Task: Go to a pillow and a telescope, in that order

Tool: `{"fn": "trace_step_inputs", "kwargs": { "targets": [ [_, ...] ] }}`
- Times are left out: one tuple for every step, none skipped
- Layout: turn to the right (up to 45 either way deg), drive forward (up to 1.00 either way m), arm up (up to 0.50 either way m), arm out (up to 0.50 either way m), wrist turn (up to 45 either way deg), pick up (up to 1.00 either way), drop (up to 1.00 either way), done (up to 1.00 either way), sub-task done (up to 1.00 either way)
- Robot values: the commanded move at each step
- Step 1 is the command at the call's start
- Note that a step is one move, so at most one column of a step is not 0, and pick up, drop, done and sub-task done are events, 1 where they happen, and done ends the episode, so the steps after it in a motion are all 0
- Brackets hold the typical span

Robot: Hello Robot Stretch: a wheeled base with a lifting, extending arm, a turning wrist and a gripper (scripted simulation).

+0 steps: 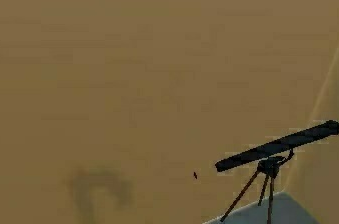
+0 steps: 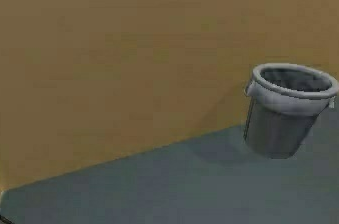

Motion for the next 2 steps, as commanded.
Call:
{"fn": "trace_step_inputs", "kwargs": {
  "targets": [
    [30.0,0.00,0.00,0.00,0.0,0.00,0.00,0.00,0.00],
    [0.0,0.00,0.00,0.00,0.0,0.00,0.00,1.00,0.00]
  ]
}}
